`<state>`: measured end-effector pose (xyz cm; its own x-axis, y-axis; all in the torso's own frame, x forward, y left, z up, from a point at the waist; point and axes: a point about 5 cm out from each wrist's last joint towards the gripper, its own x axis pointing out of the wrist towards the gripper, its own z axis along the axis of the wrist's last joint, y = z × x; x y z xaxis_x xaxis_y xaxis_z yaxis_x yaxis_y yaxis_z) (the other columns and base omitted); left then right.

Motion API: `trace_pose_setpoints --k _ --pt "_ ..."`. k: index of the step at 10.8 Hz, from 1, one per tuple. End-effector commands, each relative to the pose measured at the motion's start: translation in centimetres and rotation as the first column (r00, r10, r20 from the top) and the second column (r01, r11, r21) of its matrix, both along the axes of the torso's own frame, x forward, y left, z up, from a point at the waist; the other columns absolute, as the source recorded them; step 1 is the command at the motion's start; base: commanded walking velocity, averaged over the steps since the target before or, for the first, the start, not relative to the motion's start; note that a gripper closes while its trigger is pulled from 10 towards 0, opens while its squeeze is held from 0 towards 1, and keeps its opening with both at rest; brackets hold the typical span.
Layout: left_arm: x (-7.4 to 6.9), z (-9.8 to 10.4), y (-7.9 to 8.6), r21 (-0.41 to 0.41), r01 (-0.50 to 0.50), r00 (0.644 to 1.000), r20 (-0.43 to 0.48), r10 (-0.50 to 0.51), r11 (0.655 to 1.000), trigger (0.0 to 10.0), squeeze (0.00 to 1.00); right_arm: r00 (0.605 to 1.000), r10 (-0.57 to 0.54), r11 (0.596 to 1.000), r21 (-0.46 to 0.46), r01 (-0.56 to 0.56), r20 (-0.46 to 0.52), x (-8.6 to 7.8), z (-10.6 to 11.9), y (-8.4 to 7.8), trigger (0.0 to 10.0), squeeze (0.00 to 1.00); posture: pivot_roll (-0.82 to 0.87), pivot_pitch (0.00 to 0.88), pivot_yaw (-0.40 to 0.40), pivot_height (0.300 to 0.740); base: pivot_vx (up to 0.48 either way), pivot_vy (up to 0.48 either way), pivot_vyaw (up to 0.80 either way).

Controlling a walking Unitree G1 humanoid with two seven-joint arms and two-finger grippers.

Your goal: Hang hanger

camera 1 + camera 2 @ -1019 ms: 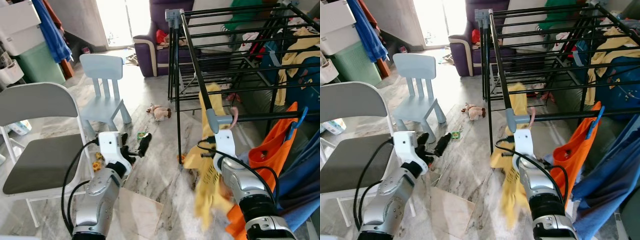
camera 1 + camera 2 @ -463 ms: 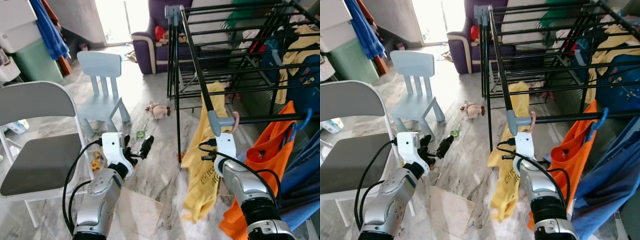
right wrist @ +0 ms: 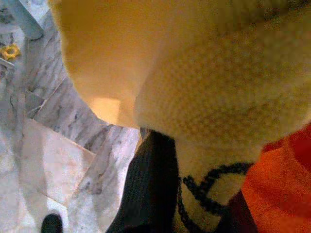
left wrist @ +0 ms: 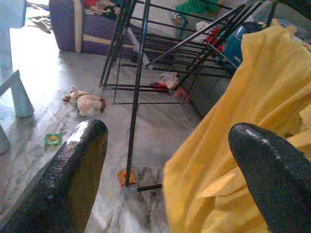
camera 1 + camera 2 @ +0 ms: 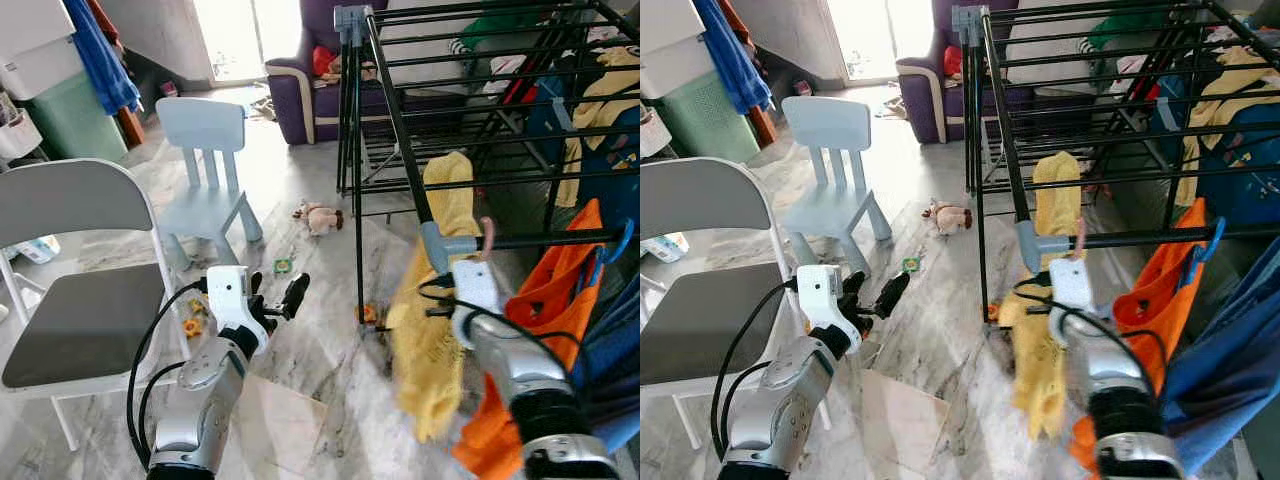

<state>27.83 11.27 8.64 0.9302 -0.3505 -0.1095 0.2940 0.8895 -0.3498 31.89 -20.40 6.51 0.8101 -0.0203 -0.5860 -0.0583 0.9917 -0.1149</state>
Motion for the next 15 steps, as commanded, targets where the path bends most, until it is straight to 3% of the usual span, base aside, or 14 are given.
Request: trace_pose_setpoints --k 1,3,9,10,12,15 --pt "0.2 0.1 0.2 0.016 -0.003 1.000 -0.004 0.003 1.000 10.0 0.00 1.000 0.022 1.000 0.003 -0.022 0.019 0.2 0.6 0.0 10.0 0.00 -0.15 0.000 0.086 0.740 0.000 0.000 0.00" --pt "0.3 0.0 0.1 0.025 0.002 1.000 -0.009 -0.002 1.000 10.0 0.00 0.992 0.123 0.992 0.022 -0.123 -0.019 -0.4 -0.1 0.9 10.0 0.00 -0.15 0.000 0.090 0.740 0.000 0.000 0.00" --pt "0.4 -0.1 0.2 0.048 -0.005 1.000 -0.016 0.006 0.999 10.0 0.00 0.970 0.235 0.971 0.063 -0.232 -0.058 -1.7 -0.9 1.8 10.0 0.00 -0.15 0.000 0.090 0.740 0.000 0.000 0.00" --pt "0.4 -0.1 0.1 0.050 -0.005 1.000 -0.016 0.006 0.999 10.0 0.00 0.969 0.242 0.969 0.069 -0.239 -0.049 -1.8 -0.9 1.8 10.0 1.00 -0.15 0.000 0.090 0.740 0.000 0.000 0.00" --pt "0.4 -0.2 0.2 0.060 -0.009 1.000 -0.013 0.010 0.998 10.0 0.00 0.975 0.220 0.976 -0.001 -0.220 -0.023 -2.0 -0.8 1.3 10.0 1.00 -0.16 0.000 0.093 0.740 0.000 0.000 0.00" --pt "0.2 -0.2 0.8 0.094 -0.055 0.998 0.003 0.055 0.994 10.0 0.00 0.983 0.153 0.988 -0.026 -0.151 0.103 -2.2 0.4 1.0 10.0 1.00 -0.16 0.000 0.093 0.740 0.000 0.000 0.00"
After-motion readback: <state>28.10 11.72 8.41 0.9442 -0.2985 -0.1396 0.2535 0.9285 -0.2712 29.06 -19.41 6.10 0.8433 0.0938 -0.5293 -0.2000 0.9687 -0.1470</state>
